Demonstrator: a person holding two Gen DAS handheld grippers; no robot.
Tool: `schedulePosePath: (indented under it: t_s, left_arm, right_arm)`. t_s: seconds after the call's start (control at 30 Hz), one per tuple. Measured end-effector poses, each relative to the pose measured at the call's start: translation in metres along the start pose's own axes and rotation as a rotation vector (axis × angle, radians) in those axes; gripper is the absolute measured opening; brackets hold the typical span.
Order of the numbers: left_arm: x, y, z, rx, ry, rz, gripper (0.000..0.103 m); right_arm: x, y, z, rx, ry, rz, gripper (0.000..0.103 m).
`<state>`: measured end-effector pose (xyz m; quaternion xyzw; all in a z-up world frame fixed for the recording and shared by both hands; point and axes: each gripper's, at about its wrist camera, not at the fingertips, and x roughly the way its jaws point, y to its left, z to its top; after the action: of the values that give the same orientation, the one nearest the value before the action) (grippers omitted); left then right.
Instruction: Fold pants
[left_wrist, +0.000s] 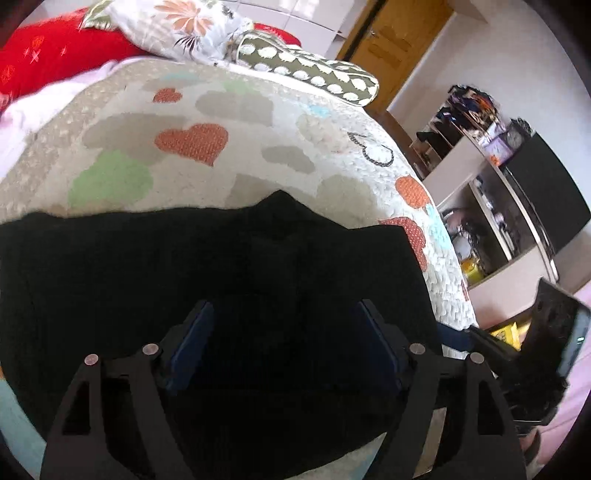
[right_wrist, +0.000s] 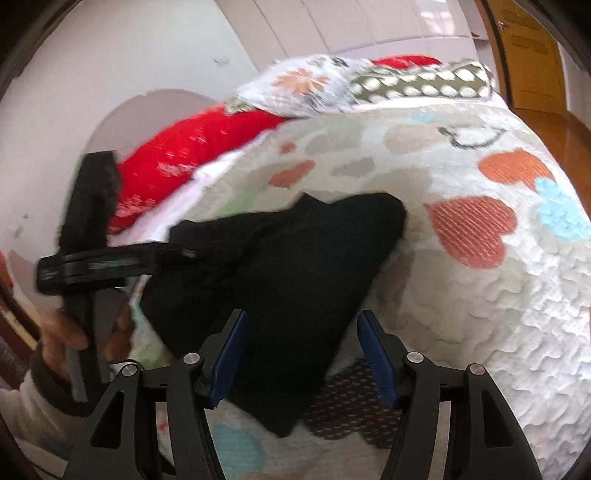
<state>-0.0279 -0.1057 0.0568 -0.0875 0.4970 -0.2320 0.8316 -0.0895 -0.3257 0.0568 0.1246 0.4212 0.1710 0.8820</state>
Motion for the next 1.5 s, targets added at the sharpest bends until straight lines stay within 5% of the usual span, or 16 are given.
schedulePosePath:
  t_s: [0.07, 0.13, 0.17, 0.23, 0.4, 0.53, 0.7, 0.8, 1.2, 1.4, 1.5]
  left_arm:
    - [0.017, -0.004, -0.003, -0.009, 0.066, -0.014, 0.077]
    - [0.026, -0.021, -0.013, 0.065, 0.09, 0.017, 0.048]
    - [0.028, -0.034, -0.018, 0.131, 0.093, 0.05, 0.044]
    - [0.026, -0.054, -0.025, 0.203, 0.096, 0.041, 0.025]
    - [0.025, -0.046, -0.018, 0.135, 0.105, 0.043, 0.025]
    - [0.016, -0.034, -0.018, 0.108, 0.083, 0.091, 0.034]
    - [0.015, -0.024, -0.024, 0.064, 0.08, 0.117, 0.046]
    - [0.012, -0.025, -0.03, 0.07, 0.08, 0.118, 0.05]
    - [-0.016, -0.016, -0.042, 0.04, 0.047, 0.125, 0.056]
    - [-0.033, -0.001, -0.046, 0.009, 0.034, 0.178, 0.056]
    - [-0.044, 0.006, -0.047, -0.007, 0.016, 0.198, 0.06]
  right_arm:
    - [0.014, -0.012, -0.006, 0.027, 0.048, -0.049, 0.062]
    - [0.018, -0.021, -0.013, 0.037, 0.067, -0.068, 0.052]
    - [0.015, -0.023, -0.016, 0.03, 0.061, -0.072, 0.041]
    - [0.008, -0.027, -0.019, 0.025, 0.058, -0.079, 0.037]
    - [-0.017, -0.041, -0.016, 0.072, -0.006, -0.095, 0.042]
    - [-0.028, -0.029, 0.0, 0.021, -0.079, -0.022, 0.043]
    - [0.014, 0.0, 0.024, -0.095, -0.051, -0.03, 0.041]
    - [0.058, 0.0, 0.025, -0.136, 0.063, -0.153, 0.036]
    - [0.049, 0.031, 0.041, -0.176, 0.014, -0.055, 0.041]
    - [0.096, 0.054, 0.045, -0.243, 0.08, -0.119, 0.042]
    - [0.083, 0.057, 0.045, -0.258, 0.072, -0.124, 0.042]
